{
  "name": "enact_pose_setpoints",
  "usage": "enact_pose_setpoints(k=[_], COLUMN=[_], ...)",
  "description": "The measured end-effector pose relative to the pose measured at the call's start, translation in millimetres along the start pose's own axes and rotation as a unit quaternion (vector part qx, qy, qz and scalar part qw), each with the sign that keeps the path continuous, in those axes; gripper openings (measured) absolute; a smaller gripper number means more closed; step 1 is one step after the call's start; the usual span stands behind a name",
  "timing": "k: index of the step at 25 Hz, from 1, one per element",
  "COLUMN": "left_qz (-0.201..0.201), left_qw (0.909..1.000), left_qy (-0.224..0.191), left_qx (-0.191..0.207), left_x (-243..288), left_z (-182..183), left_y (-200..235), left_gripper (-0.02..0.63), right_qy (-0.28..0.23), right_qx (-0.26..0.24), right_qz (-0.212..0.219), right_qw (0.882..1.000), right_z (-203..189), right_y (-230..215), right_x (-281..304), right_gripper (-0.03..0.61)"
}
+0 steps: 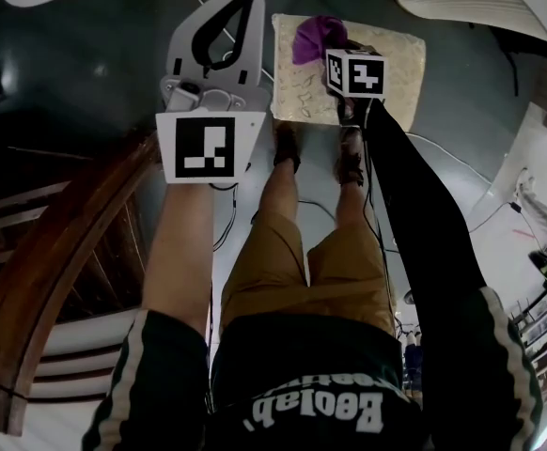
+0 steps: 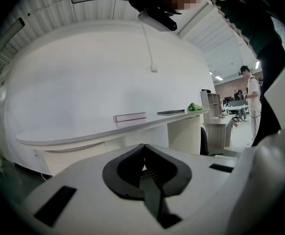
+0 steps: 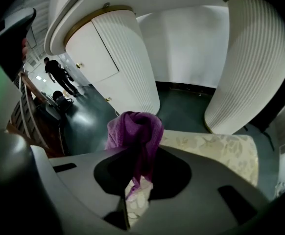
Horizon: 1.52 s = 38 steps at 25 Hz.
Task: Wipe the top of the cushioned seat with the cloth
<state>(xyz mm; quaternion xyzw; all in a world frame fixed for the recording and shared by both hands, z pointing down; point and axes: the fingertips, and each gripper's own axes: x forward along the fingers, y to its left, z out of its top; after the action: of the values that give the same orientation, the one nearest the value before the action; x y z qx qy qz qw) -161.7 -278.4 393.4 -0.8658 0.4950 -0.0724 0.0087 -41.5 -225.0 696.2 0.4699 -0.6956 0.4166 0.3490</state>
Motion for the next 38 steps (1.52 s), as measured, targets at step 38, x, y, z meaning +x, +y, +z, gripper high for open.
enact_pose_setpoints(k=[38], left_qz=[-0.022], left_qw=[0.9997], left_qy=[-0.007], left_qx=[-0.011], left_x=[28], left_z=[20], left_y=[-102], left_gripper=[0.015], right_qy=[-0.085], right_qx=[0.007], right_qz=[0.015], right_qw=[0.996], right_z=[-11], right_y=[-141], right_x=[-119], right_gripper=[0.058])
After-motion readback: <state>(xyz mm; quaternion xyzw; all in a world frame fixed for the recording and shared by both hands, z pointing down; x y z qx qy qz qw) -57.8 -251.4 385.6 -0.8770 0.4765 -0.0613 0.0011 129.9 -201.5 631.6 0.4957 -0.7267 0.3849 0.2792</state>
